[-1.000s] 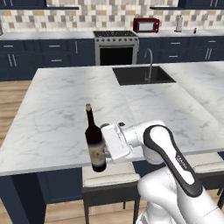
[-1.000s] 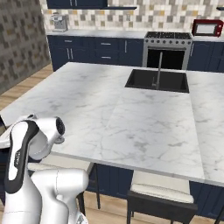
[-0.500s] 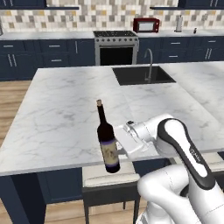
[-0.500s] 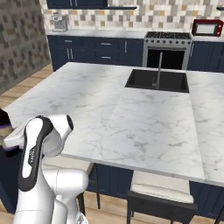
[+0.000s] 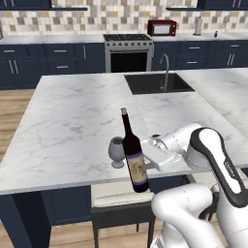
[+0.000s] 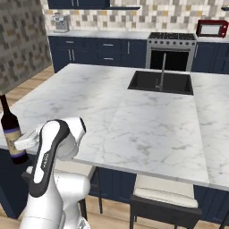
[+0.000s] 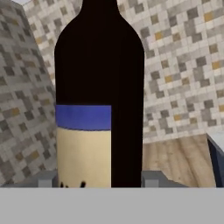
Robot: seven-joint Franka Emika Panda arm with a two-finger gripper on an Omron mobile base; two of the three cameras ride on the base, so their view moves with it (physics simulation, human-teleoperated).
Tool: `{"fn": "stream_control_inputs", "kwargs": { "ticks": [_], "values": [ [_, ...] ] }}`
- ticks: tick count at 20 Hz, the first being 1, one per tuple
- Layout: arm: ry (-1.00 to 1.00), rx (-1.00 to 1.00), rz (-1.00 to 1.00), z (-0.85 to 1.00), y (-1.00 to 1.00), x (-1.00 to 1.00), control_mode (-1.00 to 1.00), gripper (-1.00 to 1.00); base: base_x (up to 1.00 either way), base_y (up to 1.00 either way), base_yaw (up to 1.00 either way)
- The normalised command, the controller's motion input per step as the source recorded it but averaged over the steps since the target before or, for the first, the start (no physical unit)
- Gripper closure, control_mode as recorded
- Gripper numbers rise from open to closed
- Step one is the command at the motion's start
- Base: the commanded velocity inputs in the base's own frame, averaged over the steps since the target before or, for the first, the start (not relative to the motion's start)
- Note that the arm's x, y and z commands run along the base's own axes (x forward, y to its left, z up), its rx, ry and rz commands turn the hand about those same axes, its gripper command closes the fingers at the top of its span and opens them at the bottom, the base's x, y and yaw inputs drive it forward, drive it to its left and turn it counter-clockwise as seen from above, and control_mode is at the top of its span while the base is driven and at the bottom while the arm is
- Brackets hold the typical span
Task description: There is a wine glass and glass cup on the dining counter. Place the wine bottle next to the wine glass and the juice bottle next to the glass cup.
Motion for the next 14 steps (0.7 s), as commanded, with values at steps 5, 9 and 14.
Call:
{"fn": "stream_control_inputs", "kwargs": {
  "ticks": [5, 9, 14],
  "values": [
    [0.08, 0.0, 0.0, -0.02, -0.44, -0.04, -1.0, 1.0, 0.0, 0.0, 0.0],
    [0.08, 0.0, 0.0, -0.02, -0.47, 0.0, -1.0, 1.0, 0.0, 0.0, 0.0],
    [0.04, -0.01, 0.08, -0.1, -0.4, 0.2, -1.0, 1.0, 0.0, 0.0, 0.0]
  ]
}}
